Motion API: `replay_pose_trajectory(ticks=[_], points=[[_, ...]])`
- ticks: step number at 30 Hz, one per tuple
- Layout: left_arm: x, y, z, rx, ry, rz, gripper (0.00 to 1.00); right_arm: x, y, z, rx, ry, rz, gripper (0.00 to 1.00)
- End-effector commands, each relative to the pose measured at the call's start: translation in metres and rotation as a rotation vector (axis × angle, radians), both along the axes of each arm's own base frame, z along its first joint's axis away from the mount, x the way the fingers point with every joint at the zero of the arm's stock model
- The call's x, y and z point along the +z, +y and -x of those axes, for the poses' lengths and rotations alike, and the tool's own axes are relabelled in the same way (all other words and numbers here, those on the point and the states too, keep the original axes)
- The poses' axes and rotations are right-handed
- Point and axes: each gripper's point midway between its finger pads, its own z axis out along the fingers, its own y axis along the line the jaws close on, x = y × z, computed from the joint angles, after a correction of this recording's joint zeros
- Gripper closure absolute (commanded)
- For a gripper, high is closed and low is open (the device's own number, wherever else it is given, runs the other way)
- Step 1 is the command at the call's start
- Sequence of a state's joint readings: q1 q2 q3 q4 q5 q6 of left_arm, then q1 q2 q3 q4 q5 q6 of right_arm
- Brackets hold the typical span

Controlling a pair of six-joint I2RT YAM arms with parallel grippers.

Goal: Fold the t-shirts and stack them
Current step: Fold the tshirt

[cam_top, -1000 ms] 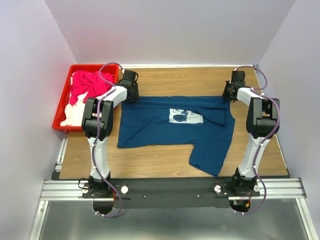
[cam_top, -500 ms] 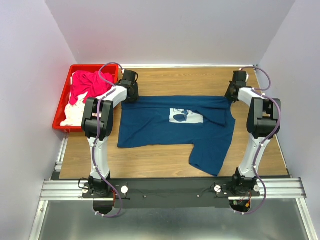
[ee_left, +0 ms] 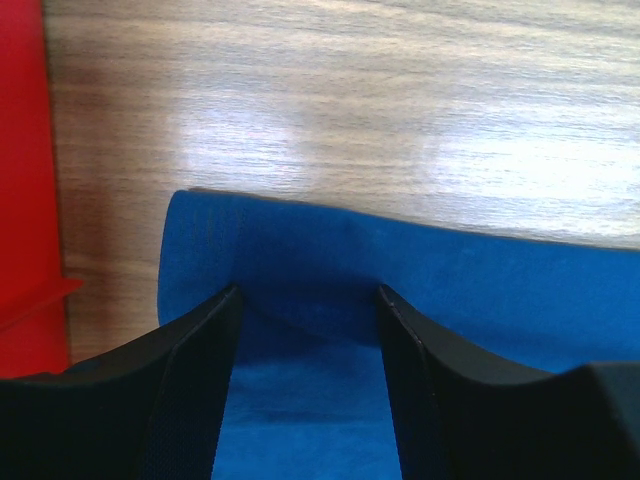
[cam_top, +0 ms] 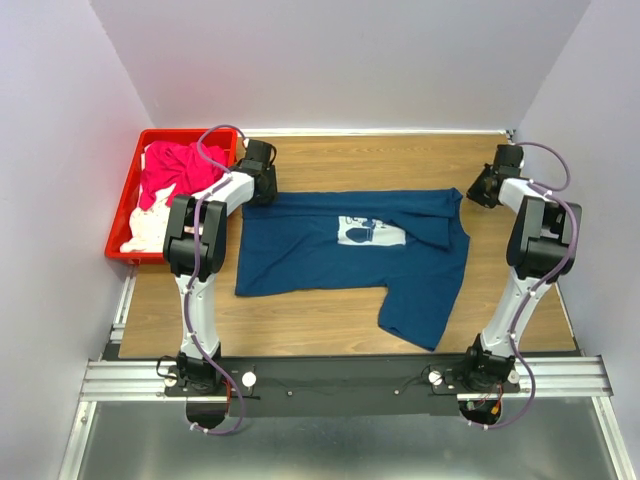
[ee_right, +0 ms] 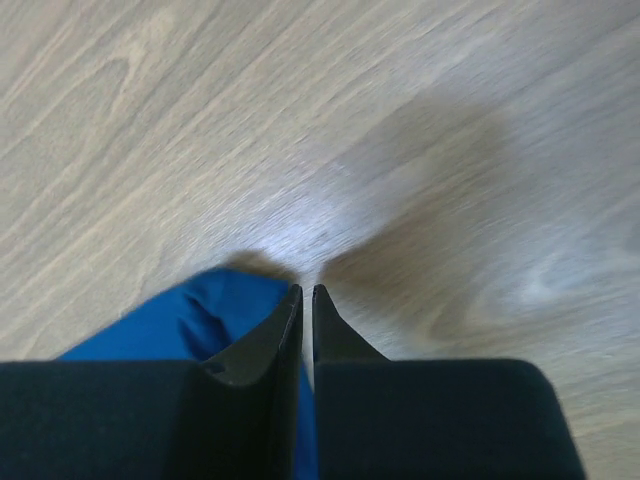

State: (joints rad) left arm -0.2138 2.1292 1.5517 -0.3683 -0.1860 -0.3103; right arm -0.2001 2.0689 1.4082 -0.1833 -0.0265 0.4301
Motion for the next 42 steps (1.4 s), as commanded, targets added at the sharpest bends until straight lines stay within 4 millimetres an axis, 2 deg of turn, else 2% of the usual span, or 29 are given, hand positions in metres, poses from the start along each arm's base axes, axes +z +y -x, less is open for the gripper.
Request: replay_pose_trajectory(ticks=[1,5,8,10,11,13,14,15,18,19,20,23,24,25,26,27,29,30,33,34,35,36,37,38,40,41,42], points=[[-0.028,0.021,0.025,0.021,0.116,-0.076,0.36,0.011,-0.018,0.008,-0.056,-0.009,-0.028,0.86],[-0.029,0.021,0.026,0.020,0.122,-0.076,0.36,-0.005,-0.028,0.018,-0.085,0.023,-0.027,0.86],[-0.027,0.020,0.024,0.021,0.115,-0.070,0.36,-0.009,-0.023,0.024,-0.060,0.034,-0.038,0.86],[-0.021,0.019,0.021,0.020,0.097,-0.066,0.35,-0.001,-0.017,0.024,-0.025,0.011,-0.052,0.86],[-0.019,0.018,0.021,0.021,0.091,-0.063,0.32,0.013,-0.009,0.022,0.010,-0.023,-0.061,0.85],[-0.008,0.015,0.016,0.020,0.055,-0.049,0.29,0.021,-0.001,0.028,0.045,-0.034,-0.054,0.80],[-0.003,0.014,0.015,0.020,0.042,-0.046,0.27,0.039,0.009,0.028,0.071,-0.067,-0.040,0.78],[0.006,0.013,0.012,0.020,0.016,-0.040,0.27,0.037,0.017,0.036,0.091,-0.058,-0.040,0.72],[0.030,0.009,0.007,0.017,-0.034,-0.029,0.25,0.065,0.042,0.048,0.151,-0.106,0.002,0.66],[0.037,0.008,0.005,0.016,-0.052,-0.025,0.24,0.058,0.052,0.060,0.169,-0.085,0.008,0.64],[0.050,0.005,0.003,0.013,-0.083,-0.016,0.22,0.071,0.066,0.064,0.194,-0.109,0.044,0.64],[0.069,0.001,0.003,0.002,-0.125,-0.009,0.18,0.063,0.097,0.086,0.248,-0.076,0.068,0.62],[0.085,-0.002,0.002,-0.001,-0.160,-0.001,0.17,0.064,0.111,0.093,0.276,-0.079,0.068,0.61],[0.091,-0.002,0.004,-0.003,-0.173,0.002,0.16,0.056,0.125,0.104,0.304,-0.058,0.065,0.61],[0.099,-0.004,0.004,-0.005,-0.189,0.009,0.16,0.051,0.126,0.109,0.301,-0.044,0.084,0.61],[0.118,-0.008,0.006,-0.013,-0.227,0.020,0.15,0.048,0.129,0.114,0.306,-0.031,0.085,0.61],[0.133,-0.012,0.013,-0.015,-0.262,0.023,0.15,0.033,0.128,0.130,0.286,0.017,0.073,0.61],[0.156,-0.014,0.016,-0.022,-0.317,0.036,0.15,0.030,0.125,0.135,0.264,0.028,0.078,0.61],[0.193,-0.022,0.035,-0.056,-0.408,0.047,0.13,0.023,0.106,0.152,0.165,0.055,0.130,0.54],[0.189,-0.024,0.045,-0.063,-0.406,0.041,0.12,0.029,0.103,0.153,0.145,0.035,0.137,0.52],[0.208,-0.025,0.047,-0.068,-0.453,0.050,0.12,0.027,0.100,0.156,0.132,0.042,0.142,0.48],[0.201,-0.023,0.057,-0.072,-0.449,0.049,0.12,0.031,0.096,0.157,0.110,0.032,0.146,0.44],[0.223,-0.022,0.065,-0.072,-0.519,0.069,0.12,0.031,0.093,0.158,0.096,0.029,0.135,0.39],[0.227,-0.021,0.071,-0.078,-0.540,0.074,0.12,0.031,0.087,0.158,0.075,0.028,0.115,0.39],[0.230,-0.016,0.090,-0.084,-0.589,0.086,0.10,0.028,0.090,0.159,0.086,0.034,0.050,0.39],[0.225,-0.010,0.104,-0.085,-0.599,0.079,0.08,0.026,0.090,0.159,0.092,0.036,0.025,0.39],[0.226,-0.008,0.108,-0.081,-0.620,0.080,0.07,0.025,0.092,0.159,0.103,0.036,0.015,0.39]])
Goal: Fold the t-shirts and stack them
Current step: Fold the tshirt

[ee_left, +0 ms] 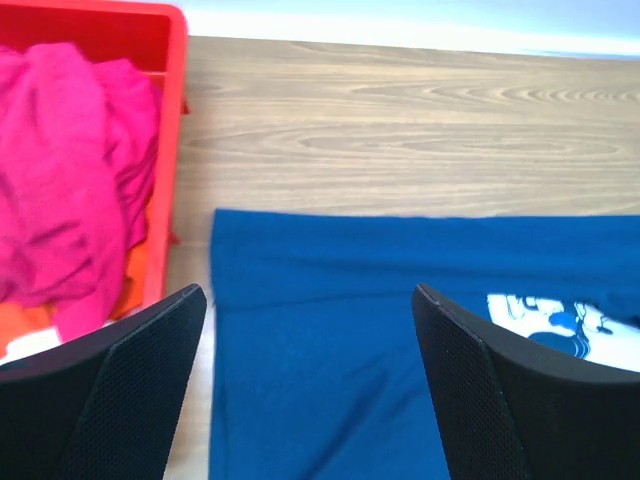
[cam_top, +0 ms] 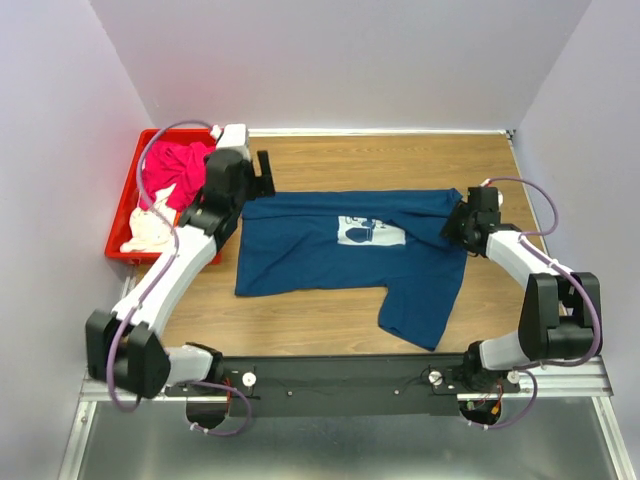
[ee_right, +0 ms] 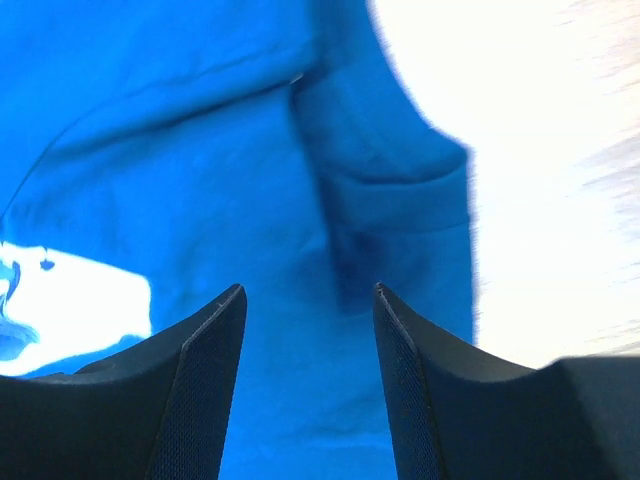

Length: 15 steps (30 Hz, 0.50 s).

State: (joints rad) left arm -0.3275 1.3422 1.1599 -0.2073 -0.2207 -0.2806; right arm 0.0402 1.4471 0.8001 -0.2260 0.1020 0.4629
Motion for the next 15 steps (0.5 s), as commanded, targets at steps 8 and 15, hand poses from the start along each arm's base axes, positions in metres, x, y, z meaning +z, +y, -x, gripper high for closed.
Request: replay_pose_trajectory(ticks=[8,15], points=[[-0.002,0.036,0.053,0.075,-0.170,-0.006,0.07,-0.021,0.016,0.006,0.029,0.019,-0.148,0.40],[-0.005,0.035,0.050,0.070,-0.165,-0.008,0.07,-0.031,0.020,0.009,0.040,0.044,-0.164,0.43]])
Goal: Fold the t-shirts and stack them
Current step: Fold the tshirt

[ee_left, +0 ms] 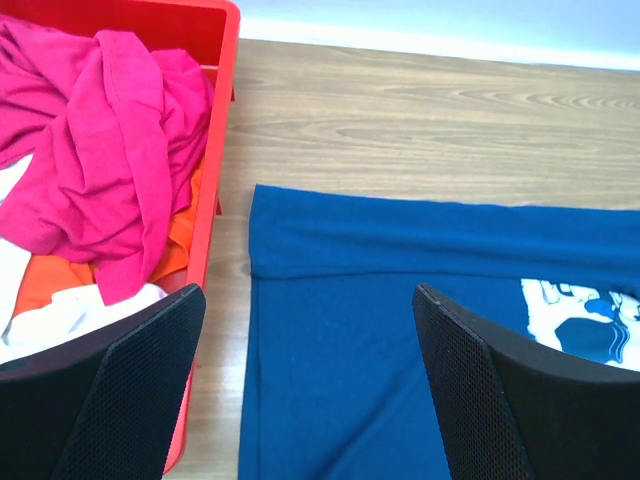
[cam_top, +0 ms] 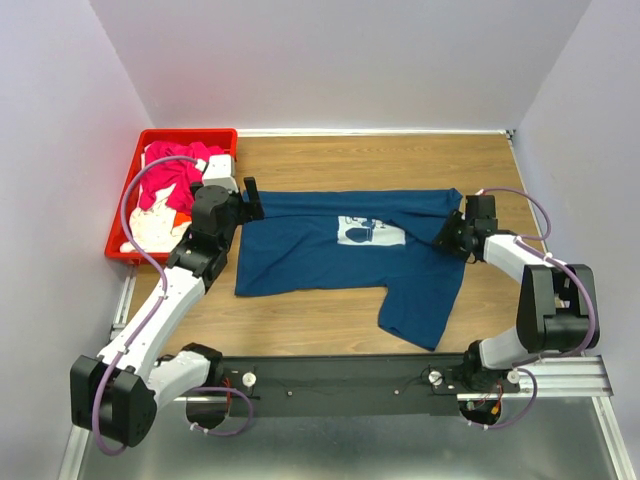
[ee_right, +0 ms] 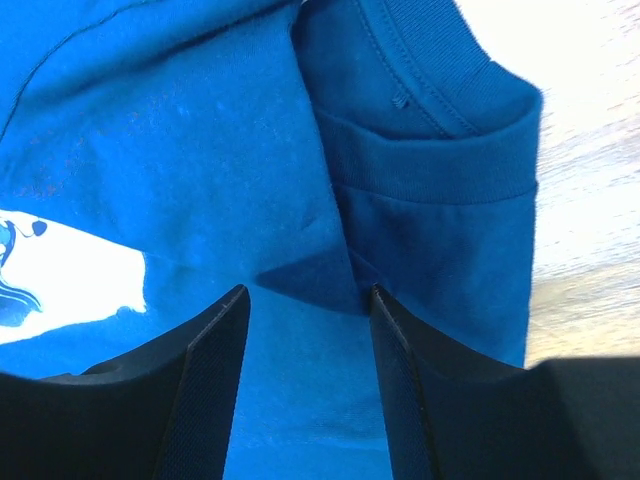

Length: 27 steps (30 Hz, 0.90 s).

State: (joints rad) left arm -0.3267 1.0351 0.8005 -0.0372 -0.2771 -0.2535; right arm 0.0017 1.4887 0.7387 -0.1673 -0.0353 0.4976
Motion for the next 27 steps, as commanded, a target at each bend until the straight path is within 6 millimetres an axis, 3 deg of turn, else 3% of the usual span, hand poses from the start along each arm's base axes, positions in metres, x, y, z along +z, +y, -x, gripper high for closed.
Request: replay_pose_trajectory(ticks=[1,3,7,9,10,12,15,16,18,19,21,23,24,27], points=[[0.011,0.003,-0.006,0.020,-0.042,-0.003,0.07,-0.005,0.008,-0.001,0.022,-0.001,-0.037,0.46],[0.009,0.001,-0.006,0.010,-0.036,0.005,0.07,-0.002,0.012,-0.003,0.036,-0.010,-0.054,0.53],[0.006,-0.005,-0.006,-0.017,-0.029,0.015,0.07,0.020,0.024,-0.018,0.080,-0.064,-0.110,0.86],[0.004,-0.007,-0.006,-0.026,-0.023,0.016,0.07,0.041,0.030,-0.036,0.083,-0.113,-0.144,0.94],[0.004,-0.007,-0.006,-0.027,-0.022,0.017,0.07,0.041,0.032,-0.041,0.085,-0.111,-0.157,0.98],[0.003,-0.005,-0.006,-0.018,-0.020,0.014,0.07,0.063,0.039,-0.064,0.097,-0.157,-0.197,0.99],[0.002,-0.003,-0.006,-0.003,-0.020,0.011,0.07,0.061,0.044,-0.086,0.088,-0.145,-0.240,0.99],[0.002,-0.002,-0.006,-0.002,-0.020,0.009,0.07,0.076,0.048,-0.103,0.101,-0.180,-0.255,0.98],[-0.001,-0.003,-0.006,-0.005,-0.014,0.008,0.07,0.067,0.052,-0.118,0.098,-0.157,-0.286,0.96],[-0.003,-0.003,-0.007,-0.007,-0.008,0.006,0.07,0.082,0.052,-0.136,0.100,-0.197,-0.288,0.95],[-0.005,-0.004,-0.007,-0.011,-0.002,0.007,0.07,0.070,0.051,-0.152,0.078,-0.177,-0.292,0.93],[-0.006,-0.006,-0.008,-0.018,0.002,0.008,0.07,0.078,0.051,-0.174,0.071,-0.208,-0.294,0.89],[-0.008,-0.006,-0.008,-0.018,0.006,0.007,0.08,0.063,0.050,-0.180,0.063,-0.184,-0.292,0.89],[-0.007,-0.007,-0.008,-0.022,0.005,0.008,0.07,0.068,0.049,-0.196,0.083,-0.210,-0.280,0.77]])
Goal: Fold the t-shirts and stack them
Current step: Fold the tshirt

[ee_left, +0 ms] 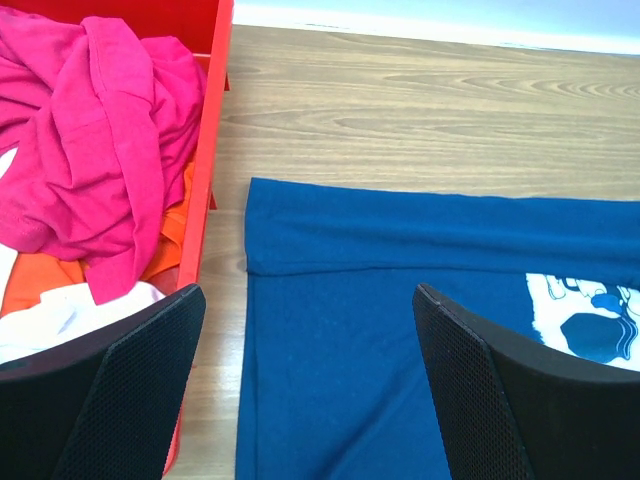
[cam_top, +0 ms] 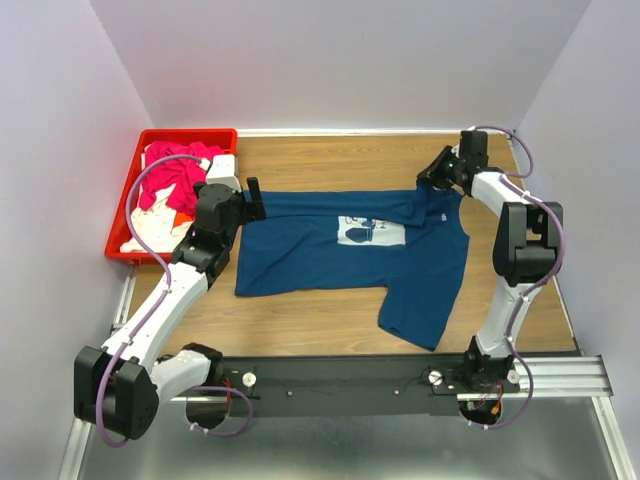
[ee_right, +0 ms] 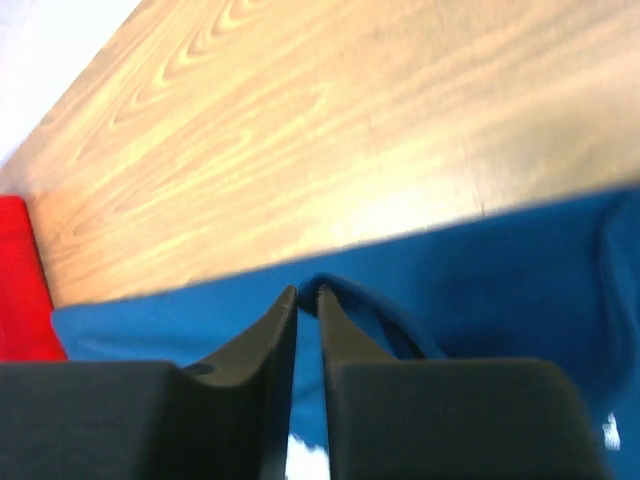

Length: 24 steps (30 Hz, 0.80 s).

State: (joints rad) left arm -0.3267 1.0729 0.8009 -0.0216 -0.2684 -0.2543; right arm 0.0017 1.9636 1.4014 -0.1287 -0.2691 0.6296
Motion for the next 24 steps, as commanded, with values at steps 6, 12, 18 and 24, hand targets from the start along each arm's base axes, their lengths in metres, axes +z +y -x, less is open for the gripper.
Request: replay_pose_trajectory(ticks=[6,12,18,24], points=[[0.002,-0.004,-0.003,-0.017,-0.016,0.013,0.08,0.014,-0.006,0.008,0.021,-0.040,0.069,0.53],[-0.001,-0.008,-0.004,-0.035,-0.002,0.018,0.08,0.028,-0.023,0.060,-0.080,-0.048,0.110,0.54],[-0.001,-0.009,-0.004,-0.035,-0.002,0.023,0.08,-0.002,-0.002,0.096,-0.026,-0.013,0.000,0.59],[-0.002,-0.007,-0.004,-0.028,-0.001,0.019,0.08,-0.036,0.006,0.101,-0.026,0.044,-0.059,0.60]])
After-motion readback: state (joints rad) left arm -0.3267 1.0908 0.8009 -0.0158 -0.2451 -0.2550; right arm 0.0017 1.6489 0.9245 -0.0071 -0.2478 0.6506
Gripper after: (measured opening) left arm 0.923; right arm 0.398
